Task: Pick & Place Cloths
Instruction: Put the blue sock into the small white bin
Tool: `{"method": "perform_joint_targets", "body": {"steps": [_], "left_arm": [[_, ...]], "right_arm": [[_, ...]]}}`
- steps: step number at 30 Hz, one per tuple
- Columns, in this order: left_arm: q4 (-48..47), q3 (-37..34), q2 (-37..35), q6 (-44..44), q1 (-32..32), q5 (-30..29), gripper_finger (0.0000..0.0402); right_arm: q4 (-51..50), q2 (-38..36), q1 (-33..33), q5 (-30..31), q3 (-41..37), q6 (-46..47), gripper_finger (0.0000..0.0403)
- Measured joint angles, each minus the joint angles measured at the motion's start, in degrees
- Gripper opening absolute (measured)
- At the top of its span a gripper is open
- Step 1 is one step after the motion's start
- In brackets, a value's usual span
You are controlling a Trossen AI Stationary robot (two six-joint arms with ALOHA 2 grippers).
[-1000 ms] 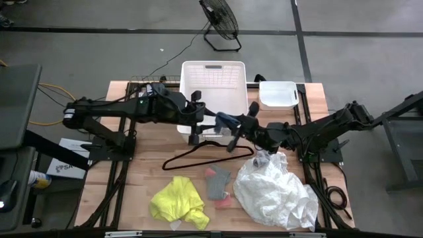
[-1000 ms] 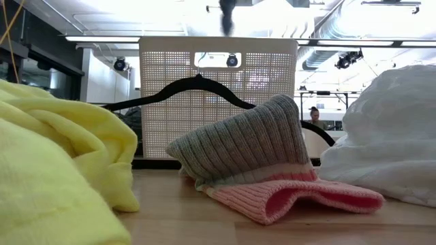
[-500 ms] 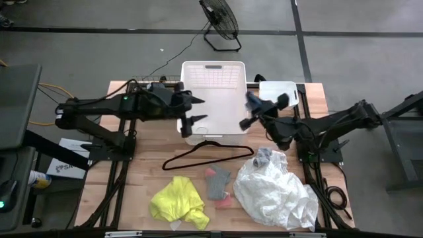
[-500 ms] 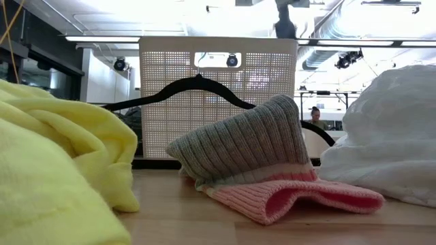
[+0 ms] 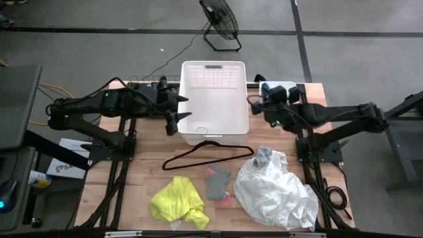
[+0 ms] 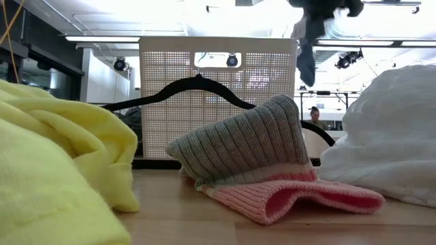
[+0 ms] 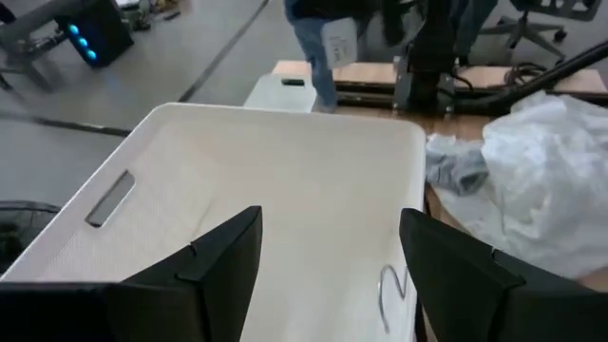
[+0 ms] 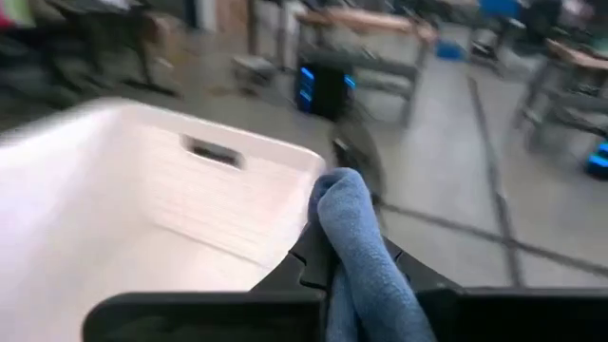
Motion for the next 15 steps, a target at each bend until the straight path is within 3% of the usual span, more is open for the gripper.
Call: {"method": "perform_joint_targets", "body": {"steps": [7, 15], "left_arm": [[-2.6, 0.0, 0.2, -0.8, 0.0, 0.2, 0.0246], [-3.2, 0.0, 0.5, -1.6, 0.0, 0.3, 0.0246]], "right_arm": [[-11.5, -0.2, -11.5, -8.0, 0.0, 7.6, 0.0005], [-12.4, 0.0, -21.7, -13.4, 0.0, 0.7, 0.0005]]}}
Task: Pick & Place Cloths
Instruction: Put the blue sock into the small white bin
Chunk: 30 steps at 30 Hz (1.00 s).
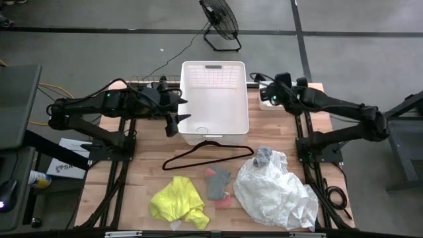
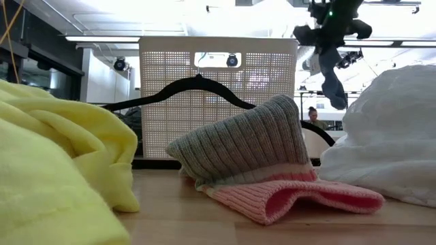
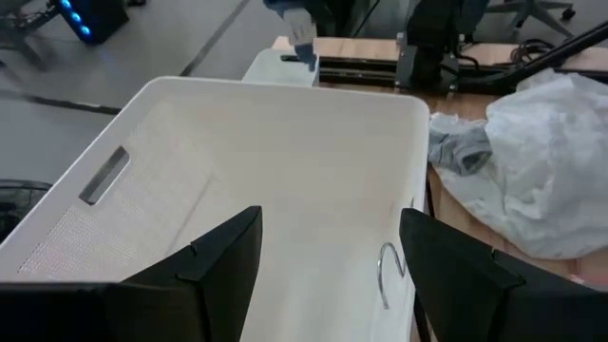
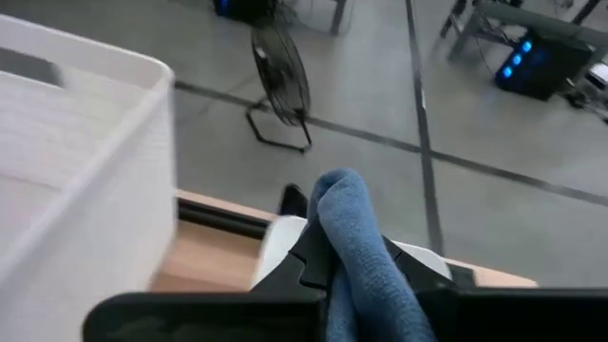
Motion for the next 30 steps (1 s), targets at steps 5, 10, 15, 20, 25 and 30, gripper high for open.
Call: {"method": "perform_joint_targets", "body": {"steps": [5, 10, 15, 20, 25, 30], "left_arm": [[-0.9, 0.0, 0.0, -0.2, 0.0, 0.0, 0.0246], [-1.2, 0.0, 0.0, -0.2, 0.0, 0.0, 0.0246], [-1.2, 0.0, 0.0, -0.2, 0.0, 0.1, 0.0246], [-1.2, 0.0, 0.0, -0.1, 0.0, 0.1, 0.0246], [-1.2, 0.0, 0.0, -0.1, 0.0, 0.1, 0.0246], [-1.2, 0.0, 0.0, 0.1, 0.0, 0.1, 0.0246]], "right_arm": [[-0.5, 0.1, -6.2, -4.5, -0.1, -3.6, 0.0005], [3.1, 0.1, -11.7, -8.3, -3.6, -7.0, 0.0005], [11.8, 0.2, -16.1, -11.2, -9.1, -8.1, 0.0005], [22.5, 0.1, -18.7, -12.6, -14.4, -7.8, 0.0005], [29.8, 0.1, -20.4, -12.7, -19.5, -7.4, 0.0005], [35.4, 0.1, -22.3, -13.0, -24.2, -7.4, 0.0005]]}}
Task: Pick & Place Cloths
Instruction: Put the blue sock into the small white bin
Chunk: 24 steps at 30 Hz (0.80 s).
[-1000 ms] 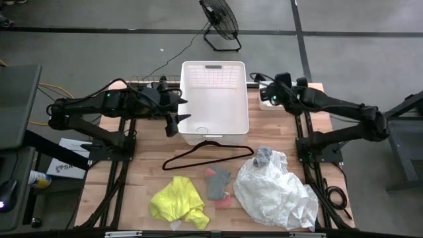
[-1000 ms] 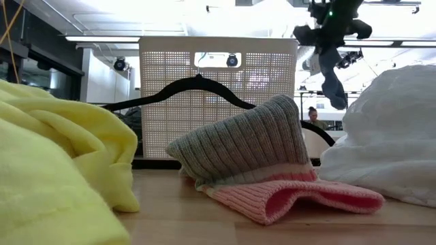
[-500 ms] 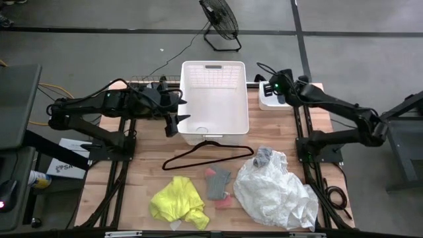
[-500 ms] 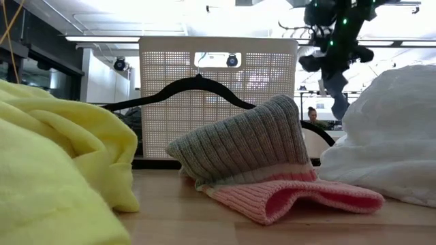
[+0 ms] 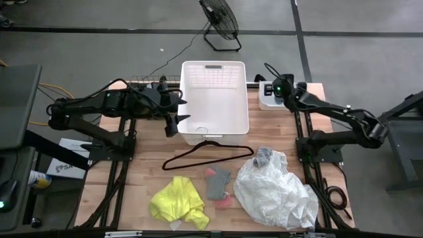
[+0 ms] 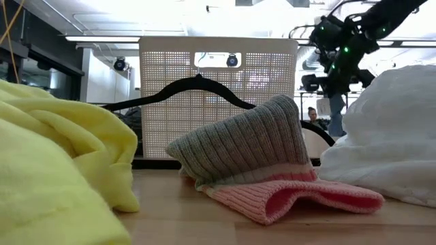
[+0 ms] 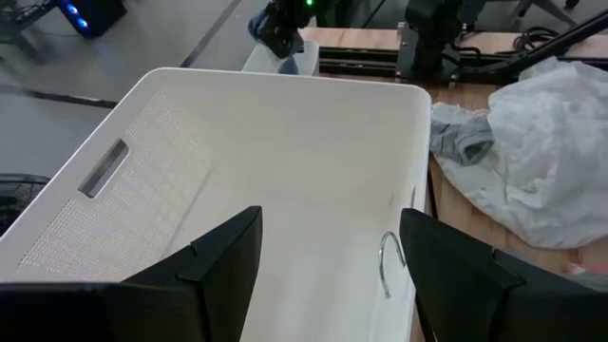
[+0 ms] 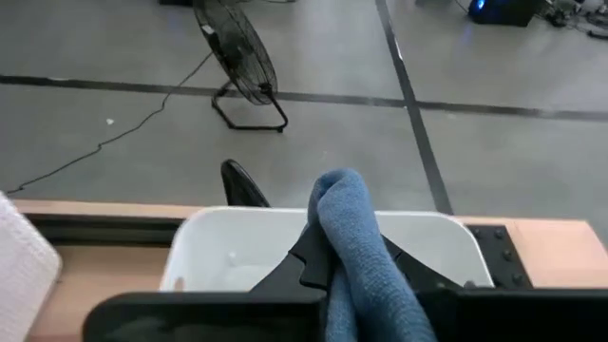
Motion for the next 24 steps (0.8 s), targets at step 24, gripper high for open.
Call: {"method": "perform_joint_targets", "body": {"steps": [24], "left_arm": [[-0.5, 0.0, 0.2, 0.0, 0.0, 0.0, 0.0246]], "right_arm": [[8.7, 0.0, -4.9, -4.2, -8.5, 7.7, 0.0049]]}}
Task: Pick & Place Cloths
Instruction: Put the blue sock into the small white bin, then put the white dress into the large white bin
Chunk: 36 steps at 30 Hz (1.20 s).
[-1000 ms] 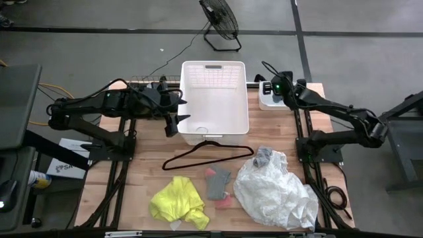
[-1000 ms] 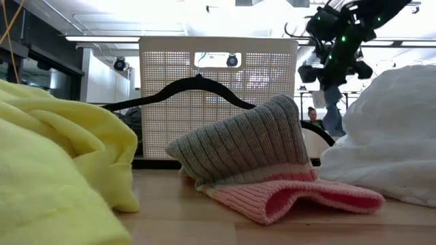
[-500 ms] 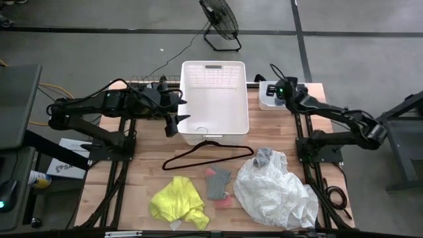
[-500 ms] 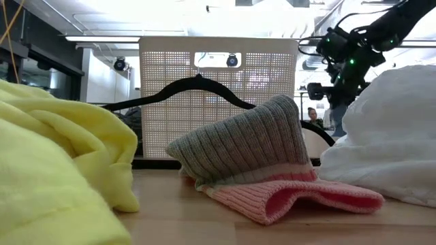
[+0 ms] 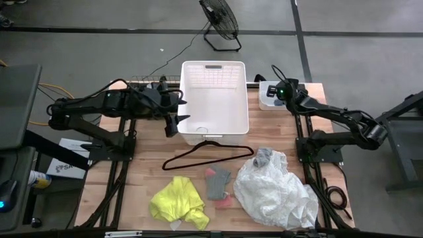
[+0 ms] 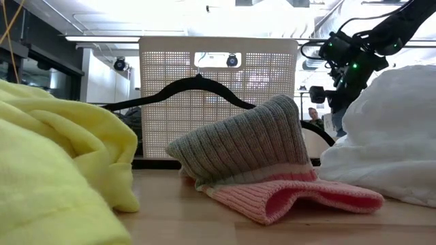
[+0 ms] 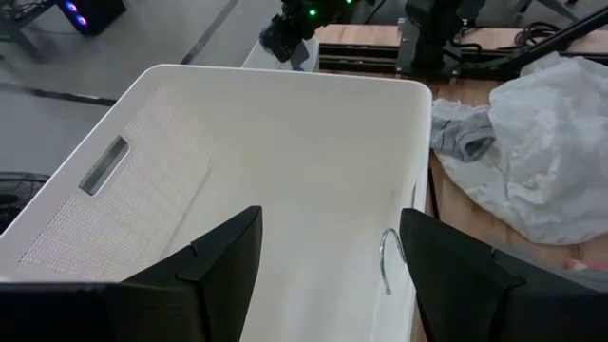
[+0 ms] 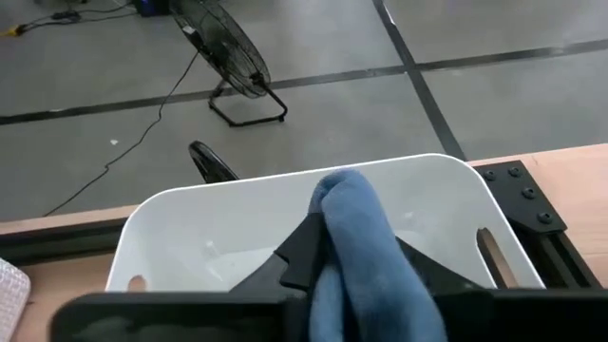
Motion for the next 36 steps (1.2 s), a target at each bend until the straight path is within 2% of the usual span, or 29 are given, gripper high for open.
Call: {"method": "perform_joint_targets", "body": {"steps": [5, 11, 17, 22, 29, 32, 36], "left_arm": [[-0.2, 0.0, 0.3, 0.0, 0.0, 0.0, 0.0246], [0.4, 0.0, 0.3, 0.0, 0.0, 3.6, 0.0246], [0.0, 0.0, 0.3, 0.0, 0.0, 3.8, 0.0246], [-0.5, 0.0, 0.3, 0.0, 0.0, 4.0, 0.0246], [-0.6, 0.0, 0.3, 0.0, 0.0, 4.2, 0.0246], [-0.6, 0.0, 0.3, 0.0, 0.0, 4.2, 0.0246], [-1.3, 0.0, 0.3, 0.0, 0.0, 4.2, 0.0246]], "right_arm": [[0.2, 0.0, 0.0, -1.9, 0.0, 0.0, 0.0096], [0.8, 0.0, 0.0, -3.1, 0.0, 2.3, 0.0177], [3.0, -1.9, 0.1, -10.2, 0.0, 0.2, 0.0234], [2.7, -5.5, 0.1, -15.4, 0.0, -0.3, 0.0239], [0.9, -12.9, 0.5, -28.1, 0.0, -1.3, 0.0233], [0.5, -16.4, 2.5, -32.5, 0.0, -1.2, 0.0233], [-1.2, -21.2, 7.1, -34.1, 0.0, 0.1, 0.0233]]}}
